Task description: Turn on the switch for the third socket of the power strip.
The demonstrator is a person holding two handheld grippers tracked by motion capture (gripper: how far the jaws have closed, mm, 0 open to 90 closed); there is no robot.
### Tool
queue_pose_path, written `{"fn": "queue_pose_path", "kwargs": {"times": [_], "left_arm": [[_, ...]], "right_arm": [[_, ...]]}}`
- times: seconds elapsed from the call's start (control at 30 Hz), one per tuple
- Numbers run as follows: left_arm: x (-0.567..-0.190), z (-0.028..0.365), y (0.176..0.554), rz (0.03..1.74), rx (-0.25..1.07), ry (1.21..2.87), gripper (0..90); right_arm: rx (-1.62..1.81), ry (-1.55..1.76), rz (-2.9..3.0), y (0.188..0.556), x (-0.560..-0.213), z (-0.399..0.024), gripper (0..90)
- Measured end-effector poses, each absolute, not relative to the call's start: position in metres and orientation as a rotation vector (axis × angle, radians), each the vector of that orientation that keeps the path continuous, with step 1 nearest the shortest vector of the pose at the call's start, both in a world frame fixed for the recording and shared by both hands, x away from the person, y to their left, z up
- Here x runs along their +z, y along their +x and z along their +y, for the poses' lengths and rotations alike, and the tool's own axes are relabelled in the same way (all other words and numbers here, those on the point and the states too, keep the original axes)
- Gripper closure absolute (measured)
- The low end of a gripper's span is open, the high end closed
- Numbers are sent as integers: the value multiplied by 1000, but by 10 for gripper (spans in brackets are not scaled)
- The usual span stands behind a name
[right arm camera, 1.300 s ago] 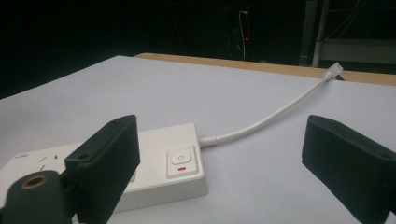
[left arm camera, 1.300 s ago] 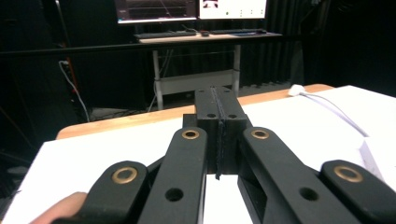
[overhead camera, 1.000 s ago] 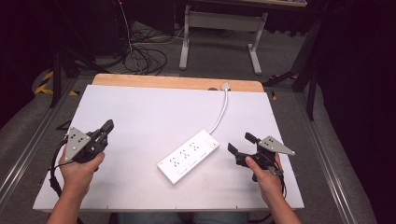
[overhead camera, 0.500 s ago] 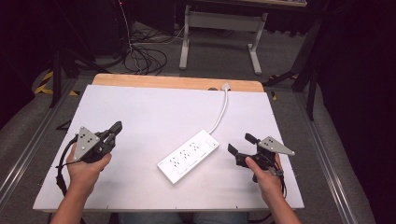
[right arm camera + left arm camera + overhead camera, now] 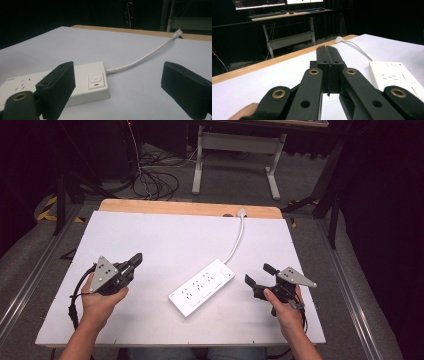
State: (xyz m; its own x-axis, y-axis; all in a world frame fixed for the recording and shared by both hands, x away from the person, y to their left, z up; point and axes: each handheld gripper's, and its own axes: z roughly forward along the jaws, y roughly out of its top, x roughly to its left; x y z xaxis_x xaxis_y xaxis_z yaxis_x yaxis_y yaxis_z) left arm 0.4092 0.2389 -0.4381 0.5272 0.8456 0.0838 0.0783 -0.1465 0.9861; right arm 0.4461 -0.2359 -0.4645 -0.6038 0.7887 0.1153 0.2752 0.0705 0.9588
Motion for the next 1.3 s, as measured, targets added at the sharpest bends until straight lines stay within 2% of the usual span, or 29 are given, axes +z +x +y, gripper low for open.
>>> {"fn": "queue_pose_path", "kwargs": {"times": [1.3], "left_arm": [[-444, 209, 411, 709, 729, 1700, 898]], "right_arm": [[1540, 1058, 1931, 446, -466, -235, 130]]}}
